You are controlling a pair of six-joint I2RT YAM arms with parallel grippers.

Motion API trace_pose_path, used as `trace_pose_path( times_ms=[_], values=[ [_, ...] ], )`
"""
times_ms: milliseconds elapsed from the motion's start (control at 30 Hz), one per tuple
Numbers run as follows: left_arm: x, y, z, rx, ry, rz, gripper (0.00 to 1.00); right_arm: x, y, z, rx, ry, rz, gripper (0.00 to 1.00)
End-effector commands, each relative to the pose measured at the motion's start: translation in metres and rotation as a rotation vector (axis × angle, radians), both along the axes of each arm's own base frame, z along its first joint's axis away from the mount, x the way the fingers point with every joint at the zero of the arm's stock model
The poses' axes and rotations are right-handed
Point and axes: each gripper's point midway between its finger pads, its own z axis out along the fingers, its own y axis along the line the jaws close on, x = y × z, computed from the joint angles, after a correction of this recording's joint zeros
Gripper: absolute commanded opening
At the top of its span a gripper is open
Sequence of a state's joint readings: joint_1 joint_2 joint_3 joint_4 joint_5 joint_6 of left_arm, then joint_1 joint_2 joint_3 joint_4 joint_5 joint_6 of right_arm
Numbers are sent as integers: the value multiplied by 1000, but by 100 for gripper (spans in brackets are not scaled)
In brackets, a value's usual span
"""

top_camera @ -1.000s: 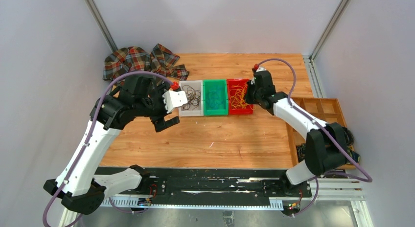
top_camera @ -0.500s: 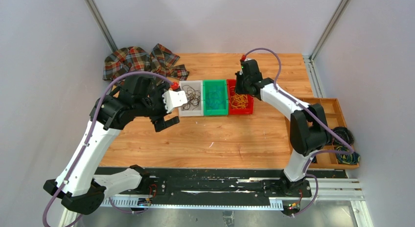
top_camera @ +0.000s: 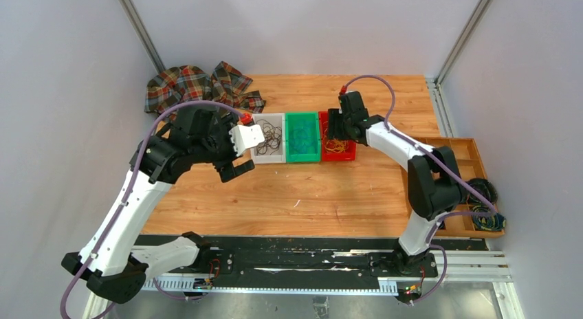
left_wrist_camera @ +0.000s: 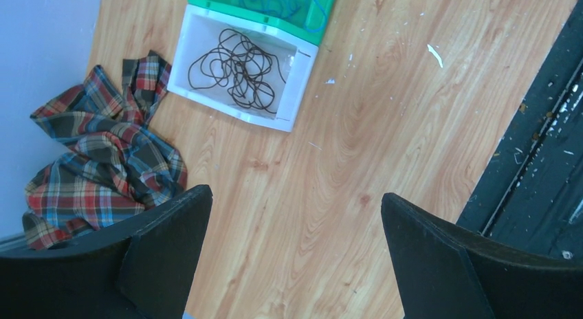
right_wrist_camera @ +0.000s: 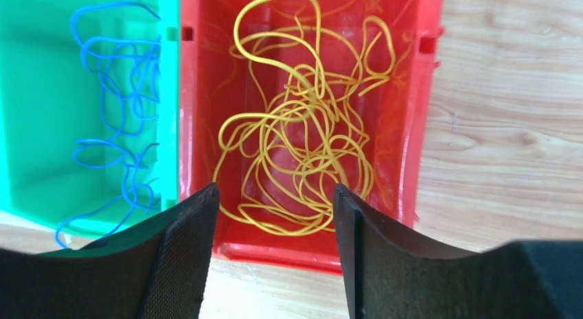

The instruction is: Untangle the cables

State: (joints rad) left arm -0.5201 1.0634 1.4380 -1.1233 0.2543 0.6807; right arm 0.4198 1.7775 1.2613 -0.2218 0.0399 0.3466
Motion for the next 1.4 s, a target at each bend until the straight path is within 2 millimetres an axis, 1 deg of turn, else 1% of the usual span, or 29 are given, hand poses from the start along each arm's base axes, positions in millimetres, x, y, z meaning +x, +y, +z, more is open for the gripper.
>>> trace_pose_path(
  times_ms=[0, 33, 133, 167, 200, 233, 267, 300, 400, 467, 500, 533, 567, 633, 667, 700, 733, 800, 867, 1000, 1033, 1100, 1133, 1200, 1300, 1367],
  values=[
    [20, 0, 3, -40, -41, 74, 98, 4, -4, 68, 34, -174, -26, 68],
    [26, 2, -2, -40, -42, 97, 98, 2, -6, 79, 41, -201, -29, 71],
    [44, 11, -9, -63, -59, 192, 98, -9, -15, 110, 54, -276, -34, 73],
    [51, 14, -9, -81, -69, 221, 98, -14, -20, 120, 51, -305, -41, 73],
    [57, 17, -11, -103, -81, 251, 98, -21, -27, 123, 44, -325, -49, 74],
    [64, 21, -13, -125, -97, 283, 98, -26, -34, 129, 36, -354, -63, 74],
    [71, 25, -18, -145, -110, 318, 98, -32, -44, 139, 32, -398, -86, 75],
    [80, 30, -22, -168, -122, 356, 98, -35, -54, 140, 23, -420, -116, 77],
    [99, 43, -46, -233, -115, 454, 98, -46, -95, 138, 16, -436, -253, 79],
    [111, 52, -66, -263, -115, 515, 98, -54, -129, 130, 8, -436, -385, 79],
    [116, 56, -80, -272, -98, 544, 98, -58, -147, 126, -3, -436, -466, 80],
    [121, 60, -92, -288, -87, 569, 98, -64, -170, 122, -32, -442, -575, 80],
    [122, 62, -109, -288, -50, 593, 98, -73, -195, 116, -85, -451, -701, 80],
    [129, 68, -131, -304, -42, 646, 98, -93, -237, 107, -202, -507, -935, 82],
    [130, 71, -142, -305, -45, 664, 98, -99, -251, 102, -265, -534, -986, 83],
    [130, 75, -155, -303, -55, 681, 98, -106, -262, 89, -342, -528, -1007, 83],
    [133, 79, -158, -317, -94, 699, 98, -109, -272, 81, -382, -510, -1034, 84],
    [138, 89, -164, -342, -187, 738, 98, -110, -280, 66, -414, -449, -1046, 84],
    [142, 97, -169, -354, -250, 762, 98, -112, -287, 55, -458, -415, -1071, 85],
    [146, 111, -187, -375, -281, 813, 98, -113, -300, 30, -532, -383, -1086, 85],
    [147, 113, -188, -395, -297, 822, 98, -113, -303, 25, -537, -382, -1084, 85],
    [146, 118, -191, -431, -305, 850, 98, -107, -301, 26, -501, -402, -1056, 84],
    [147, 120, -192, -436, -296, 861, 98, -98, -299, 32, -469, -455, -1036, 84],
    [148, 118, -190, -458, -297, 856, 98, -94, -299, 33, -481, -484, -999, 84],
    [150, 117, -188, -484, -297, 852, 98, -83, -296, 35, -477, -511, -943, 84],
    [151, 119, -187, -492, -300, 867, 98, -80, -296, 38, -479, -537, -917, 84]
  ],
)
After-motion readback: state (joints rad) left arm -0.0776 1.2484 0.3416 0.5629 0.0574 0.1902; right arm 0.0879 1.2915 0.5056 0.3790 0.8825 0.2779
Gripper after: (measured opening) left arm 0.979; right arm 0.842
